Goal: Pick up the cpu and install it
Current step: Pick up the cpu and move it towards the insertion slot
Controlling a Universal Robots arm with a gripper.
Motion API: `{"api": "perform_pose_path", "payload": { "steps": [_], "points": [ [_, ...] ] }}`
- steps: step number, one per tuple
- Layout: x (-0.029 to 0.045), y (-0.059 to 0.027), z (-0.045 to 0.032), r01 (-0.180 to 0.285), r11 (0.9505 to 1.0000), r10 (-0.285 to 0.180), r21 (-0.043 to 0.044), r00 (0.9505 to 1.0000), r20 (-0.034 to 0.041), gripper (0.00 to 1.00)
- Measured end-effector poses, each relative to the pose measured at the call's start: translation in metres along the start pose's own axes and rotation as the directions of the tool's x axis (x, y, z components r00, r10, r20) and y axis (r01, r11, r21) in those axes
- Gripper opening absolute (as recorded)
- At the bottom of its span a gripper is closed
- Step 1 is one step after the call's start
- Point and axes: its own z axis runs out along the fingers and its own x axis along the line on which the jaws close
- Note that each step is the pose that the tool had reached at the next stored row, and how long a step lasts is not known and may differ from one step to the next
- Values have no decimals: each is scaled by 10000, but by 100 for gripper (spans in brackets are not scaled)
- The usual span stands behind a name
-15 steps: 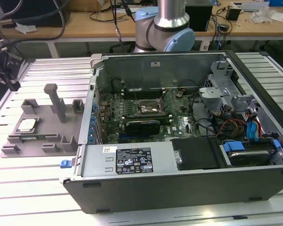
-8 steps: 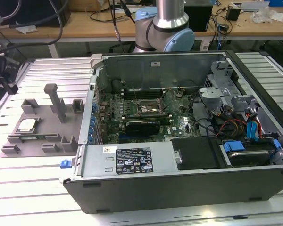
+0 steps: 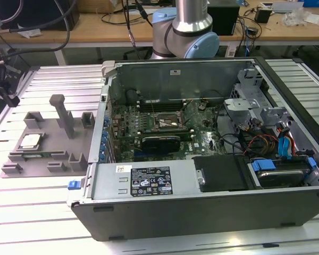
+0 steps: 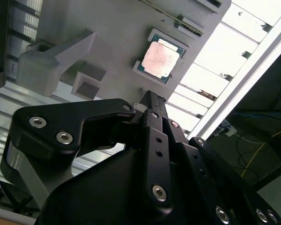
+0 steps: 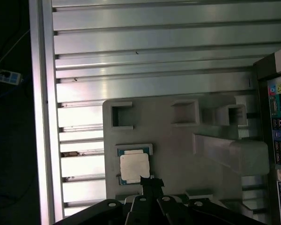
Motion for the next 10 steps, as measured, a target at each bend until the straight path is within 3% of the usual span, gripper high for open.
{"api": "perform_pose_path", "payload": {
  "steps": [10],
  "points": [
    [33, -3, 11, -1, 10000, 1, 0, 10000, 3, 11]
  ]
}}
